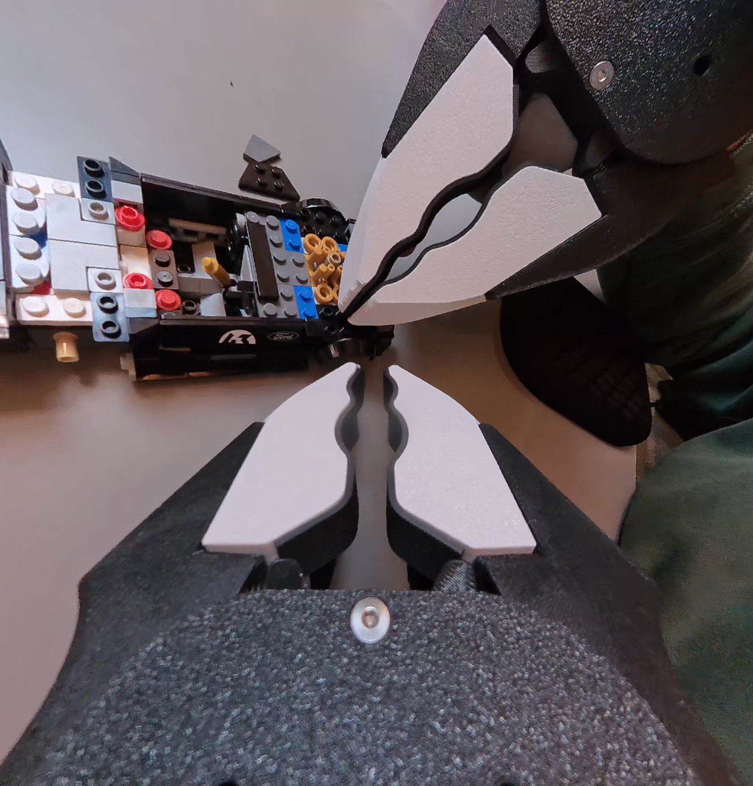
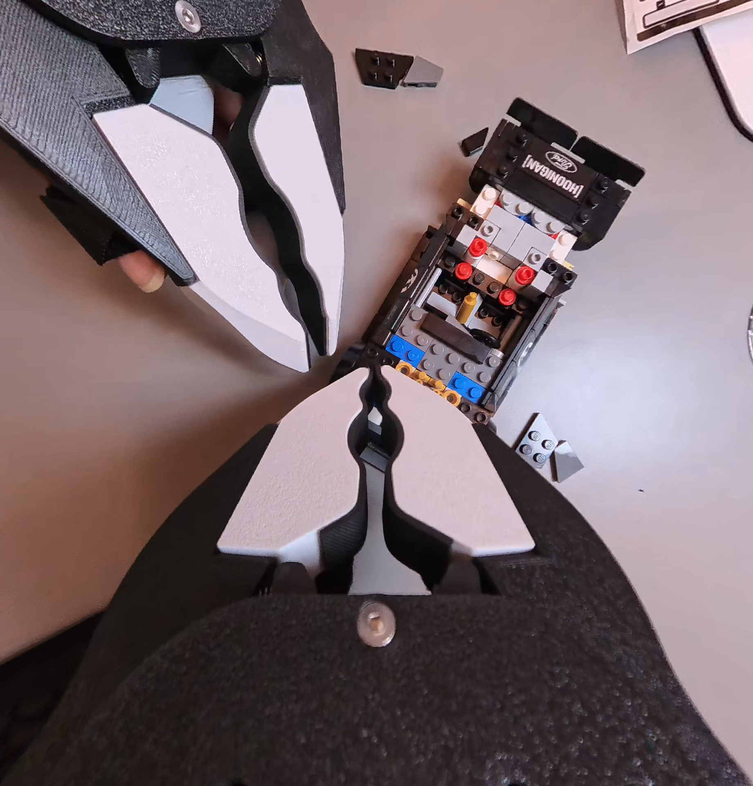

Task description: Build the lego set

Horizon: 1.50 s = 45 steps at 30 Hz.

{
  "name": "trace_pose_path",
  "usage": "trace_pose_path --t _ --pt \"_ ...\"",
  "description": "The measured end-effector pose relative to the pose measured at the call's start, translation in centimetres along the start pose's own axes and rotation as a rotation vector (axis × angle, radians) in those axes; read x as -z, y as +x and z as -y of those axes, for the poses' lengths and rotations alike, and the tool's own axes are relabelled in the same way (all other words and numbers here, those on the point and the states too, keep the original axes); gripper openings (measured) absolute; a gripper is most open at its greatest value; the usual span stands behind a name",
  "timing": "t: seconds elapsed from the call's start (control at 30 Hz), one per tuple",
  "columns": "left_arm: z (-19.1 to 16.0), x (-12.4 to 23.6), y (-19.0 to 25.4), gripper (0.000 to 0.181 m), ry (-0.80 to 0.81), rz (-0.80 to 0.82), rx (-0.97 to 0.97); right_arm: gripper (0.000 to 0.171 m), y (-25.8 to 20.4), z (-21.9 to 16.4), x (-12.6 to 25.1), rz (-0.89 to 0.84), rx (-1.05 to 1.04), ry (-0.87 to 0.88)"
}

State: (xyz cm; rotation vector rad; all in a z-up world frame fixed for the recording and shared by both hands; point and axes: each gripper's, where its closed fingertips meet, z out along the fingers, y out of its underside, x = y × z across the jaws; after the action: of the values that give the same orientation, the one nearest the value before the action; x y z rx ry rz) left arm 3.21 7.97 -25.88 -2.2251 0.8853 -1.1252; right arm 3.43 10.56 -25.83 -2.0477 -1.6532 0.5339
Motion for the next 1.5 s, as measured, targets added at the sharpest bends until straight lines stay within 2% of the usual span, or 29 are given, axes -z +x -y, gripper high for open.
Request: trace_pose_path --t 0.13,0.2,0.23,0.37,0.5,0.67,0.8,1.07,1.13,1.23,1.3,1.43,1.5 --pt "0.0 0.4 -0.2 0.01 0.01 0.019 -0.023 0.0 0.1 2.3 2.4 0.032 -0.087 0.223" --pt "0.1 0.8 -0.4 0.013 0.017 0.035 -0.031 0.002 1.3 2.6 4.2 -0.029 -0.112 0.311" --pt "0.1 1.0 -0.6 0.014 0.022 0.046 -0.04 0.031 1.8 2.3 4.7 -0.059 -0.124 0.332" --pt "0.0 2.1 -1.5 0.021 0.045 0.127 -0.111 0.071 1.3 -1.2 3.8 -0.104 -0.195 0.294" --pt "0.7 3.5 -2.5 0.026 0.09 0.19 -0.163 0.086 0.1 -3.5 1.6 -0.193 -0.259 0.213" --pt "2.6 5.8 -5.5 0.036 0.13 0.336 -0.263 0.089 0.9 -3.3 0.1 -0.33 -0.263 0.157" --pt "2.7 7.2 -7.4 0.043 0.135 0.416 -0.304 0.085 1.8 -2.9 -0.5 -0.348 -0.253 0.132" --pt "2.2 7.5 -7.9 0.044 0.128 0.422 -0.36 0.08 3.0 -3.1 0.0 -0.23 -0.134 0.164" --pt "1.8 7.2 -8.3 0.045 0.112 0.435 -0.375 0.079 3.1 -2.5 0.9 -0.207 -0.142 0.198" --pt "1.2 6.9 -9.1 0.048 0.088 0.45 -0.369 0.068 2.7 -1.3 2.3 -0.184 -0.172 0.265" --pt "1.3 6.8 -9.4 0.049 0.09 0.454 -0.359 0.069 2.0 -1.1 2.0 -0.167 -0.183 0.259" --pt "1.9 6.6 -10.1 0.058 0.092 0.478 -0.363 0.072 3.1 -2.4 0.7 -0.349 -0.078 0.131" --pt "2.1 6.5 -10.3 0.062 0.087 0.485 -0.381 0.071 3.5 -2.7 0.7 -0.379 -0.043 0.106"
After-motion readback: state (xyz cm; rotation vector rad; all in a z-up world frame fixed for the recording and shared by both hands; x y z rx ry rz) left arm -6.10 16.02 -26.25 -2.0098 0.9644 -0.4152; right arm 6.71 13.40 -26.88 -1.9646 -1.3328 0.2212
